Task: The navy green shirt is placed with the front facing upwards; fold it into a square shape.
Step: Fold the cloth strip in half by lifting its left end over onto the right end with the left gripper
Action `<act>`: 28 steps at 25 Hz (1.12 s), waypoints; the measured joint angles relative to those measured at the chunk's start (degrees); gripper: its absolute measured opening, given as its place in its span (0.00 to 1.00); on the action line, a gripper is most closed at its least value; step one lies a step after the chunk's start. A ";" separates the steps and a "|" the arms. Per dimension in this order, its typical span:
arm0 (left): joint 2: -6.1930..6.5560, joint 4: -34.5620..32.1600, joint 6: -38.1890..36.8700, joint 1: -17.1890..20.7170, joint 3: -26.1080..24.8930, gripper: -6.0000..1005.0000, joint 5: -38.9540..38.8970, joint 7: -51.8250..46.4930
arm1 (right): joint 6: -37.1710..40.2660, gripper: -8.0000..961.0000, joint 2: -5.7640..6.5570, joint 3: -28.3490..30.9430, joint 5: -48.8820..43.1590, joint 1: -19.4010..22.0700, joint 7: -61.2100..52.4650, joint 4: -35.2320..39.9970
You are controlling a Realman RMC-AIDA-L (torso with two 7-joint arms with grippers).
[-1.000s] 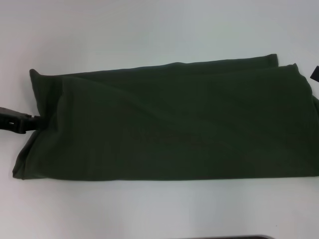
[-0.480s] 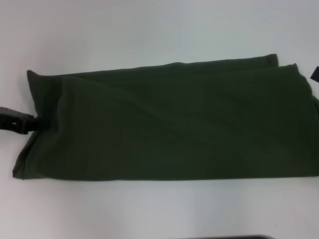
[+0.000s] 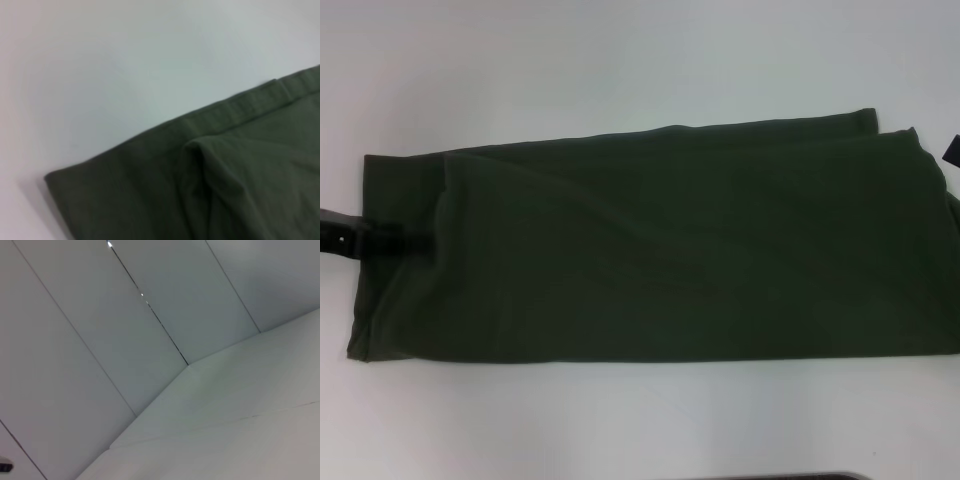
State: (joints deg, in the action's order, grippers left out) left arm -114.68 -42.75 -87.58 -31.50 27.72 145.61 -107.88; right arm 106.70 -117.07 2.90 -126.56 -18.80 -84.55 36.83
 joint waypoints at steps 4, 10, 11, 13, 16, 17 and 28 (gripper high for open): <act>0.18 -1.32 0.06 0.30 -0.61 0.54 -0.03 -0.49 | 0.00 0.95 0.03 0.00 0.00 0.09 0.00 0.00; 0.34 -3.53 2.20 0.99 -0.67 0.74 0.54 -2.62 | 0.00 0.95 0.09 0.00 0.00 0.09 0.00 -0.02; 0.42 -3.81 2.65 1.17 -0.62 0.77 0.65 -2.93 | 0.00 0.95 0.09 0.00 0.00 0.08 0.00 -0.04; 0.66 -3.99 2.98 1.47 -0.53 0.84 0.71 -3.14 | 0.00 0.95 0.09 0.00 0.00 0.09 0.00 -0.05; 0.89 -3.84 3.06 1.73 -0.41 0.87 1.06 -3.44 | 0.00 0.95 0.17 0.04 0.00 0.20 0.00 -0.03; 0.90 -3.81 3.03 1.84 -0.33 0.87 1.20 -3.51 | 0.00 0.95 0.24 0.05 0.00 0.23 0.00 -0.04; 0.54 -2.93 1.66 1.98 2.66 0.87 1.92 -3.37 | 0.01 0.95 0.35 0.03 1.13 0.53 -0.08 -0.02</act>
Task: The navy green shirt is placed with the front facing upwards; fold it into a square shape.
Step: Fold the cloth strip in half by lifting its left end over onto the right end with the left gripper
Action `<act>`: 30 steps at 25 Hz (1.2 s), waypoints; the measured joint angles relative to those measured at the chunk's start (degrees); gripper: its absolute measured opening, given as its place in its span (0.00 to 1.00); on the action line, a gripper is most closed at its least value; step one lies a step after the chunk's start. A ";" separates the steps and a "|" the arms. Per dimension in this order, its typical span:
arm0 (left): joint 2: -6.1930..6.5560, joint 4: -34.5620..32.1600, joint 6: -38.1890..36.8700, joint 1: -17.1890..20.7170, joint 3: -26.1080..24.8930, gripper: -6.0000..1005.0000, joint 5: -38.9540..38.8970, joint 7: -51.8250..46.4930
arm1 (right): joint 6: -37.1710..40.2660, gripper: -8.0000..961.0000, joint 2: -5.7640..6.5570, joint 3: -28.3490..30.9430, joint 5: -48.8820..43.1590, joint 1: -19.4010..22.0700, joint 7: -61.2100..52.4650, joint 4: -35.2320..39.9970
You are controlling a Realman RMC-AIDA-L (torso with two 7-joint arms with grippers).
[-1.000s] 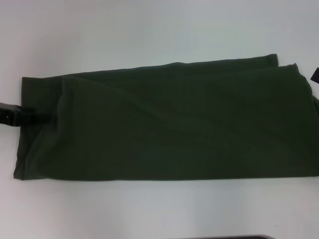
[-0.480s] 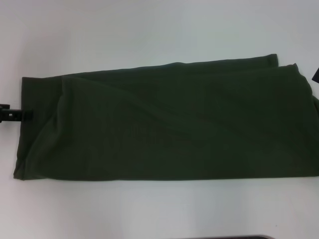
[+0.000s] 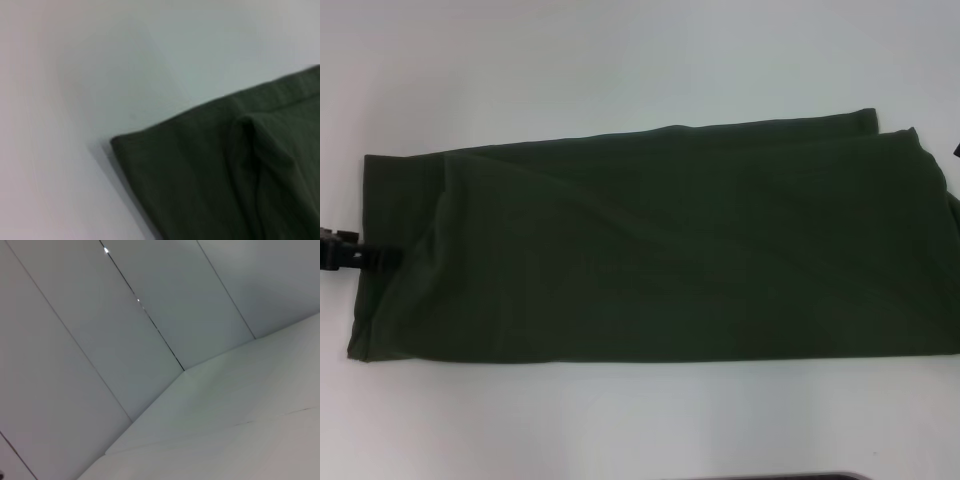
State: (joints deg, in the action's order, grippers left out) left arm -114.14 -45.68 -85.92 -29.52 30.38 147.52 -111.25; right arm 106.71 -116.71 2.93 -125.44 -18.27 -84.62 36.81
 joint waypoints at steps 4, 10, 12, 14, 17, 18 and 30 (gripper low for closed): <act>0.06 0.59 -0.04 -0.37 1.41 0.87 0.10 0.02 | 0.02 0.95 0.03 -0.03 0.02 0.07 0.01 -0.07; 0.07 1.34 -0.92 -0.98 2.85 0.87 0.19 0.36 | 0.06 0.95 0.09 -0.02 0.02 0.08 0.00 -0.11; 0.05 1.48 -1.24 -1.20 3.44 0.87 0.22 0.40 | 0.07 0.95 0.09 0.00 0.02 0.08 0.00 -0.11; -0.01 1.52 -1.46 -1.32 3.74 0.87 0.24 0.41 | 0.08 0.95 0.09 0.00 0.02 0.08 0.00 -0.15; -0.26 1.62 -2.23 -1.64 4.14 0.87 0.30 0.59 | 0.08 0.95 0.08 -0.02 0.02 0.08 0.02 -0.16; -0.36 1.67 -2.45 -1.77 4.19 0.87 0.38 0.70 | 0.08 0.95 0.08 -0.05 0.02 0.08 0.02 -0.16; -1.20 1.69 -2.82 -3.01 5.09 0.86 0.79 0.99 | 0.03 0.95 0.03 -0.19 0.01 0.12 0.06 -0.21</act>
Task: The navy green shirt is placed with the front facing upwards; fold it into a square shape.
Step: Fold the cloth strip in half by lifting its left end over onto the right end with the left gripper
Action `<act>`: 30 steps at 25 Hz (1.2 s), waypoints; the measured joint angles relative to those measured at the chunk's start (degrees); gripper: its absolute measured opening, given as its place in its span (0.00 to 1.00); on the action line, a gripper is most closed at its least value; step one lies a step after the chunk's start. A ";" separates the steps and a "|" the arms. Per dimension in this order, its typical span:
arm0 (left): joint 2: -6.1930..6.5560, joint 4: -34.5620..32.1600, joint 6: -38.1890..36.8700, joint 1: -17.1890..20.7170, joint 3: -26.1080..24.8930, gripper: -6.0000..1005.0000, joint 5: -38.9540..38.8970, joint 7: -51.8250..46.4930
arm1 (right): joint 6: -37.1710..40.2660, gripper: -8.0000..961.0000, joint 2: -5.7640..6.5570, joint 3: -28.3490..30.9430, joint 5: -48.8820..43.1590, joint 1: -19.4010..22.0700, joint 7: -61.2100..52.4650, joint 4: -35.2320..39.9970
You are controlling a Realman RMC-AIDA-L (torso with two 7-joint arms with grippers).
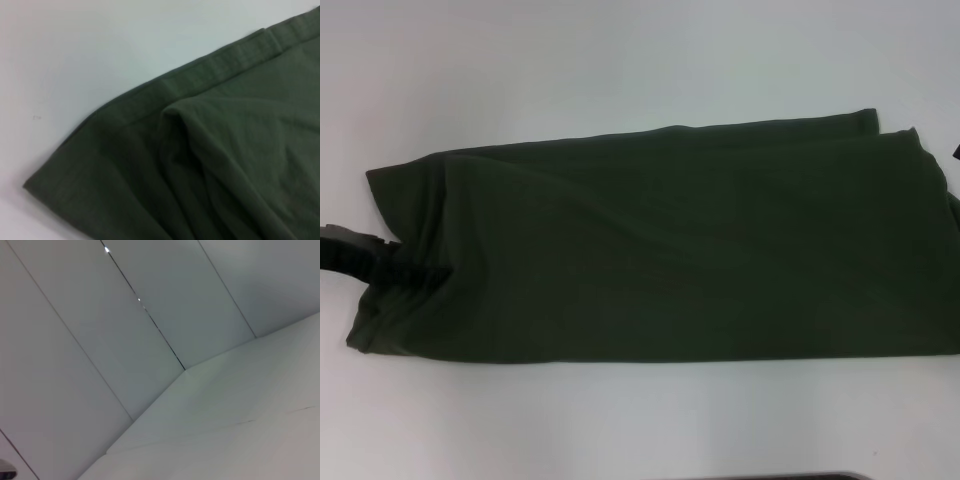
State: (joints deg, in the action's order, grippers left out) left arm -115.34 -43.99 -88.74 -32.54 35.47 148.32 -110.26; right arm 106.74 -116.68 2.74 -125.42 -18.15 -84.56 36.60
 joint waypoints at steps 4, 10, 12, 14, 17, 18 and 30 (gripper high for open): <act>-0.39 -0.57 0.48 0.01 0.54 0.86 -0.04 -0.42 | 0.04 0.95 0.00 0.04 0.00 0.04 0.01 -0.02; -0.61 -1.02 0.73 -0.11 0.45 0.68 0.62 -1.17 | 0.10 0.95 0.01 0.14 0.00 0.05 0.01 0.08; -0.54 -0.91 0.72 -0.10 0.44 0.63 0.78 -1.27 | 0.12 0.95 -0.03 0.19 0.00 0.06 0.02 0.16; -0.56 -0.90 0.72 -0.05 0.55 0.59 1.00 -1.28 | 0.14 0.95 -0.05 0.23 0.00 0.13 0.03 0.18; -0.74 -1.01 0.72 0.06 0.46 0.52 1.12 -1.28 | 0.15 0.95 -0.03 0.22 0.01 0.30 0.09 0.15; -0.79 -1.11 0.72 0.06 0.45 0.49 1.12 -1.28 | 0.17 0.95 0.00 0.22 0.06 0.35 0.09 0.15; -0.74 -0.98 1.30 -0.11 0.53 0.13 1.09 -1.18 | 0.67 0.95 -0.03 0.25 0.18 0.66 0.33 0.13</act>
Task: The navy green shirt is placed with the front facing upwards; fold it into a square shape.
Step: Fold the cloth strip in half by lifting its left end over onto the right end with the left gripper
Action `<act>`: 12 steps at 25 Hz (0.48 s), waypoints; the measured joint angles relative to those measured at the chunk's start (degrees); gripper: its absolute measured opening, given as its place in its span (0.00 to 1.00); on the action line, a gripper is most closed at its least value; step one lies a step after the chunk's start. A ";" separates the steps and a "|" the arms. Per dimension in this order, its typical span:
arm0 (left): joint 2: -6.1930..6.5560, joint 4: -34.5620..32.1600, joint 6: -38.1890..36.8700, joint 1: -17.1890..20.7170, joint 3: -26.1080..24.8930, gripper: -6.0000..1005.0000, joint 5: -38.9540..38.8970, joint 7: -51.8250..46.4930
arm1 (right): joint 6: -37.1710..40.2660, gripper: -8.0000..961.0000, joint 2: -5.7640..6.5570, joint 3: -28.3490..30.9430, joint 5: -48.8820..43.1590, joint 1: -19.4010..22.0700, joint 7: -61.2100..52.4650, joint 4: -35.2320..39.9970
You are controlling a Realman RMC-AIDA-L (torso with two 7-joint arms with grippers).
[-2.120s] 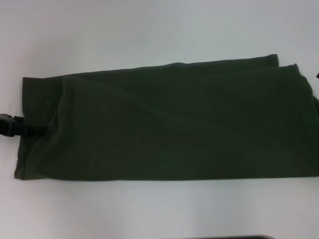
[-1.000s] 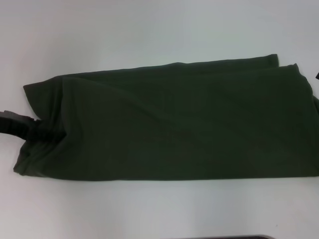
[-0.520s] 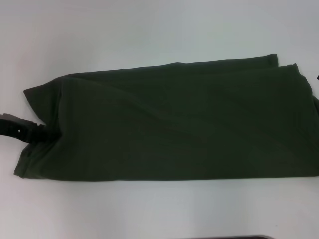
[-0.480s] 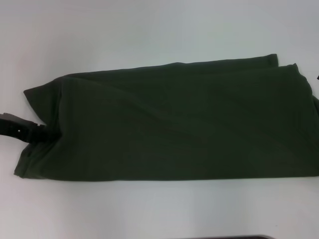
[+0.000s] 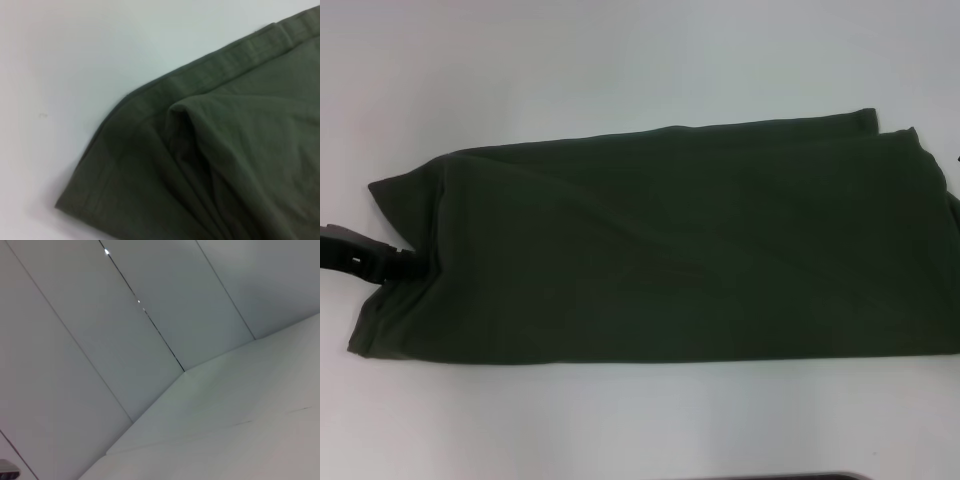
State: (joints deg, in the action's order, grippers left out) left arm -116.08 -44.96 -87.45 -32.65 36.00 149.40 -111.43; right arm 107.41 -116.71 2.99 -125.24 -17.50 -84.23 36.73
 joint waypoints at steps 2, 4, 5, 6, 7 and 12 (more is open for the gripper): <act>0.01 0.00 0.12 -0.01 -0.02 0.07 -0.01 0.01 | 0.00 0.95 0.00 0.00 0.00 0.01 0.03 -0.01; 0.04 -0.04 0.35 -0.02 -0.27 0.07 -0.12 0.00 | -0.04 0.95 -0.01 0.00 0.00 0.01 0.07 -0.09; 0.08 -0.20 0.45 0.03 -0.49 0.07 -0.28 -0.04 | -0.10 0.95 0.00 0.00 0.00 0.01 0.08 -0.11; 0.14 -0.37 0.53 0.08 -0.76 0.07 -0.44 -0.10 | -0.18 0.95 0.00 0.00 0.00 0.01 0.10 -0.12; 0.24 -0.78 0.43 0.17 -1.47 0.07 -0.69 -0.16 | -0.23 0.95 -0.01 0.00 0.00 0.01 0.10 -0.13; 0.36 -2.11 -0.96 0.05 -4.22 0.07 -0.88 -0.14 | -0.32 0.95 -0.01 -0.11 0.00 0.01 0.12 -0.30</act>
State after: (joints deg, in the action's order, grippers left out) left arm -115.72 -47.07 -88.41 -32.60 31.78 148.52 -111.58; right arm 107.09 -116.72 2.88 -125.24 -17.49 -84.11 36.43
